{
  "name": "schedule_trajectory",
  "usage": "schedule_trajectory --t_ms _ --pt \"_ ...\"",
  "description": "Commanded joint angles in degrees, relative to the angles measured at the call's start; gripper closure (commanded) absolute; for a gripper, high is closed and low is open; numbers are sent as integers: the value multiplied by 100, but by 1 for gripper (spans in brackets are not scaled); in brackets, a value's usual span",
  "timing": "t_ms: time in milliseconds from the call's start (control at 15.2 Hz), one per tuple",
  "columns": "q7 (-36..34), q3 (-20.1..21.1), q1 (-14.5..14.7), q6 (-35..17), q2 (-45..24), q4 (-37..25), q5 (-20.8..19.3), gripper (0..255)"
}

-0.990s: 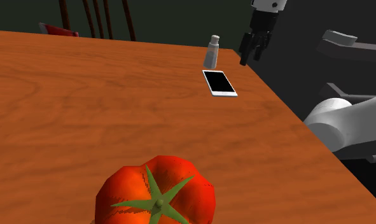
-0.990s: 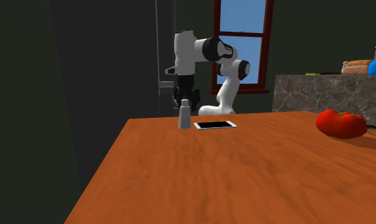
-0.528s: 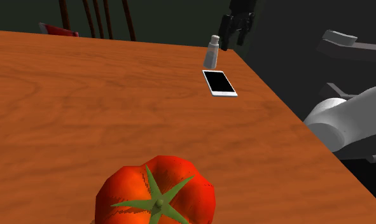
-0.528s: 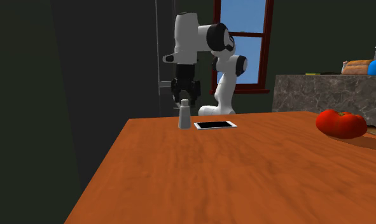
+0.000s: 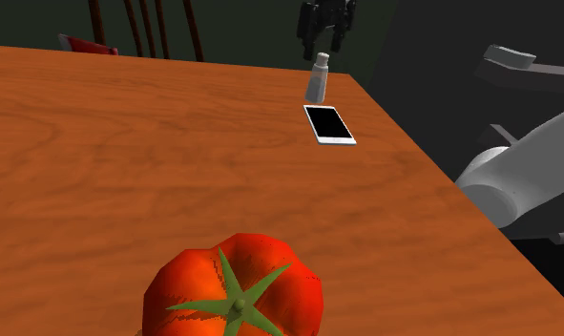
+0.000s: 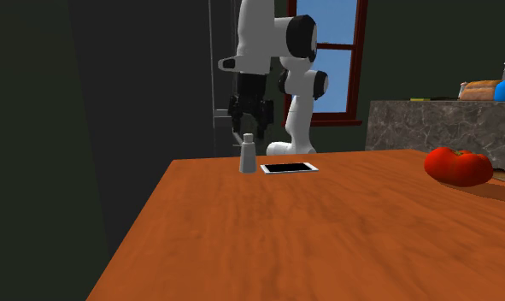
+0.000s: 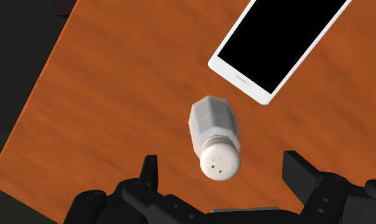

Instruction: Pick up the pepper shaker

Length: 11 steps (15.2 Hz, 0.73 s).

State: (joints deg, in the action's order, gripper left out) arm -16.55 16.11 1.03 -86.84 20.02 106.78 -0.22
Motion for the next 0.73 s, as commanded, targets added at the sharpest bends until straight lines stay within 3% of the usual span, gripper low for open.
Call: schedule_trajectory --t_ms 0,330,396,660 --pt "-13 7 7 -155 30 181 5 0" --pt "-20 9 19 -429 100 524 24 0" --pt "-11 3 18 -429 115 538 26 255" --pt "-18 8 20 -425 108 528 26 255"
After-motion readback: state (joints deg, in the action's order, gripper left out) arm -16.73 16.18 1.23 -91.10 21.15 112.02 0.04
